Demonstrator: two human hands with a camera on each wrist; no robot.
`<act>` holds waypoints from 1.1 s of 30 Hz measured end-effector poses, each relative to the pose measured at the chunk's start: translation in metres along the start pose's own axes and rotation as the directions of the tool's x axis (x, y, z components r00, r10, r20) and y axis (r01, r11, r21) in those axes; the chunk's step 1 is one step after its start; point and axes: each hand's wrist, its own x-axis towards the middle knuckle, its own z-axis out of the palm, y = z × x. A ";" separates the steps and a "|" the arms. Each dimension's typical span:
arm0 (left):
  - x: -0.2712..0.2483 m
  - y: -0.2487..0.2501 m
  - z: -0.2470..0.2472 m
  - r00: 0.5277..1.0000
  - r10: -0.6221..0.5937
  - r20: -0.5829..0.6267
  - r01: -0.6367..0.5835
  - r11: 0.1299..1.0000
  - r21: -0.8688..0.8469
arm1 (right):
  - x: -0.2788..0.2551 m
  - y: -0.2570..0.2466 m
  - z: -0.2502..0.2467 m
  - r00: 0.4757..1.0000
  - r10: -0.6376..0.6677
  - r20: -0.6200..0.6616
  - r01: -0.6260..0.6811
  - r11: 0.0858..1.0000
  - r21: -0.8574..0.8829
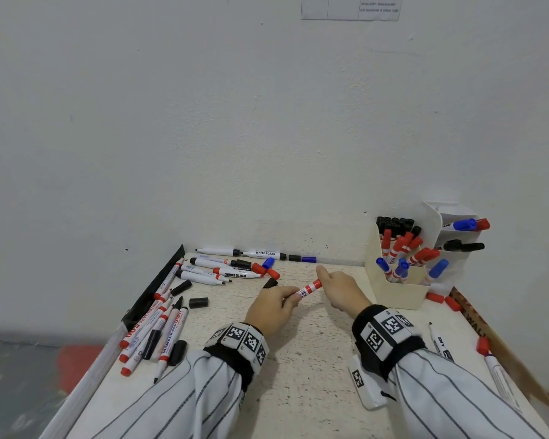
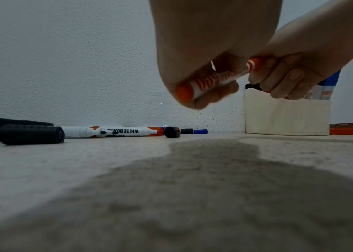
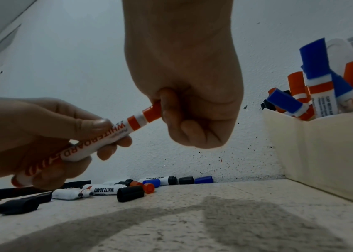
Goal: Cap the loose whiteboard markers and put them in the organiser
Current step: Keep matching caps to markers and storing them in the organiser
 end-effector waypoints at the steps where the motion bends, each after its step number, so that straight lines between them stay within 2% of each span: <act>1: 0.000 0.002 0.000 1.000 0.010 0.004 -0.010 1.000 0.027 | 0.000 -0.001 0.001 1.000 0.002 -0.006 -0.002 1.000 0.009; 5: 0.000 0.006 -0.001 1.000 0.017 -0.007 -0.017 0.997 0.070 | 0.001 -0.002 0.002 0.999 0.016 -0.039 -0.015 1.000 0.021; 8: 0.000 0.009 -0.001 0.997 0.017 -0.073 -0.011 0.997 0.082 | 0.001 -0.002 -0.002 0.998 0.036 -0.057 -0.034 0.999 0.027; 13: -0.002 0.020 -0.005 0.988 0.059 -0.143 -0.021 0.967 0.253 | -0.002 -0.001 -0.002 0.997 0.062 -0.051 -0.055 0.991 0.125; 16: -0.005 0.025 -0.004 0.993 0.045 -0.107 -0.005 0.940 0.342 | -0.004 -0.003 -0.002 0.997 0.065 -0.040 -0.058 0.984 0.169; 18: -0.006 0.027 -0.003 0.998 -0.009 -0.056 0.025 0.957 0.288 | -0.005 -0.005 -0.001 0.998 0.061 -0.034 -0.054 0.982 0.180; 21: -0.004 0.031 -0.005 0.996 -0.090 0.013 0.088 0.989 0.119 | -0.008 -0.006 -0.001 0.999 0.045 -0.025 -0.039 0.983 0.180; 25: -0.005 0.040 -0.014 0.972 -0.207 0.113 0.214 0.976 -0.051 | -0.011 -0.007 0.000 1.000 -0.021 -0.017 0.024 0.981 0.194; 29: -0.011 0.047 -0.023 0.915 -0.317 0.248 0.371 0.904 -0.214 | -0.012 -0.007 0.004 0.994 -0.104 -0.012 0.104 0.968 0.230; 33: -0.017 0.047 -0.028 0.851 -0.355 0.386 0.496 0.785 -0.372 | -0.012 -0.008 0.010 0.985 -0.175 -0.014 0.171 0.940 0.295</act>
